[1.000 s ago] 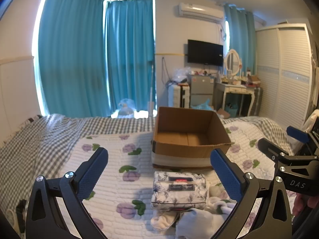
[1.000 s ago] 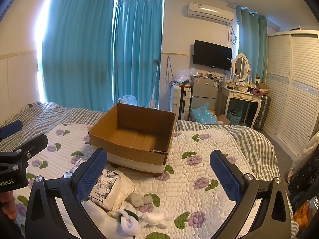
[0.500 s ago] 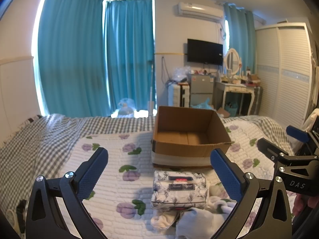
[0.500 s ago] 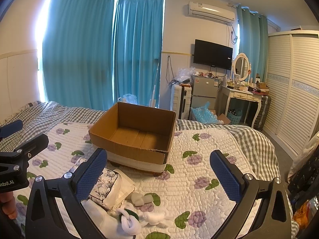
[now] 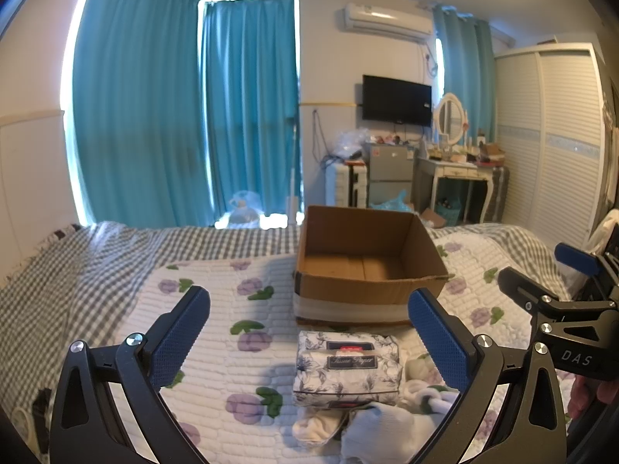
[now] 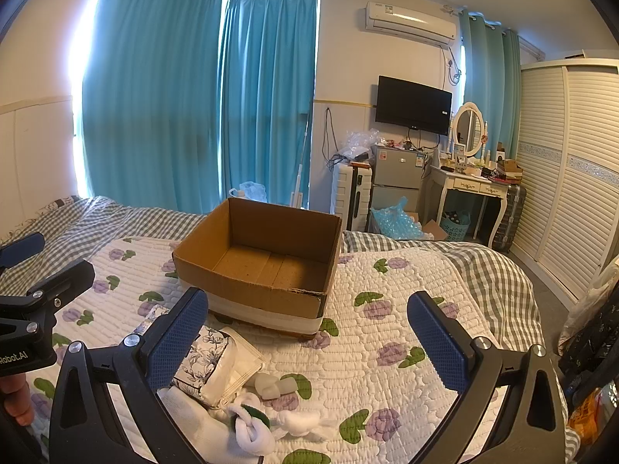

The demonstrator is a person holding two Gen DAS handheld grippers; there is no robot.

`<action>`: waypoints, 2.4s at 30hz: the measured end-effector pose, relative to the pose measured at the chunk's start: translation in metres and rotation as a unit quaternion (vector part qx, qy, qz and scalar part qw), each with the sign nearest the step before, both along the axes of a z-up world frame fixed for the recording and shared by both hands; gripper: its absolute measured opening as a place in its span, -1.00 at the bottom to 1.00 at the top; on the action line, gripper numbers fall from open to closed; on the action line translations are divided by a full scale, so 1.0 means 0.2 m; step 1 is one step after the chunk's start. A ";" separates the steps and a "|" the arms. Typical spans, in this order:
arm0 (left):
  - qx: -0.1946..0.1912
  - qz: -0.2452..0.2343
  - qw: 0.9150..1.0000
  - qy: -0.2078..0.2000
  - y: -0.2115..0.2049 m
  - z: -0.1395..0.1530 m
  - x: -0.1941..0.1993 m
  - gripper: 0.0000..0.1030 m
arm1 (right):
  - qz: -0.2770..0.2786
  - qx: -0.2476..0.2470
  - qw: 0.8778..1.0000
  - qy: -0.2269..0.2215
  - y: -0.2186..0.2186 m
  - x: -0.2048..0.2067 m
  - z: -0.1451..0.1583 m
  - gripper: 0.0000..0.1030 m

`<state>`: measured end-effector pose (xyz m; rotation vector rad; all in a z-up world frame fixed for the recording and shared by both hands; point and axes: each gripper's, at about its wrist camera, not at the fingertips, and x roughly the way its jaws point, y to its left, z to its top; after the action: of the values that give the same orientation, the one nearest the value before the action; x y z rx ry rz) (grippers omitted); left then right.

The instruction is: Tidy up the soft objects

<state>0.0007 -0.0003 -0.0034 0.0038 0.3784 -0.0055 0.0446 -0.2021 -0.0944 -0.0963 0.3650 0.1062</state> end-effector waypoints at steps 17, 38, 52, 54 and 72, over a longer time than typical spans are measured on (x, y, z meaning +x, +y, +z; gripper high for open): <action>0.000 -0.001 1.000 0.001 -0.01 -0.01 0.00 1.00 | 0.000 -0.001 1.000 0.001 0.00 0.00 0.00 1.00; -0.007 0.023 1.000 -0.001 0.06 0.15 -0.23 1.00 | 0.040 -0.019 0.999 -0.002 0.09 -0.20 0.11 1.00; 0.008 0.049 0.992 0.118 0.22 -0.29 -0.22 1.00 | 0.156 -0.103 0.967 0.176 0.52 -0.10 -0.59 0.89; 0.003 0.054 0.990 0.133 0.25 -0.34 -0.18 1.00 | 0.160 -0.090 0.963 0.195 0.51 -0.06 -0.65 0.81; 0.006 0.062 0.988 0.141 0.27 -0.35 -0.17 1.00 | 0.180 -0.033 0.965 0.188 0.46 -0.09 -0.44 0.15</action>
<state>-0.0333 0.0546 -0.0733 -0.0081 0.6611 0.1212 0.0263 -0.1093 -0.1818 -0.2095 0.7286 0.4763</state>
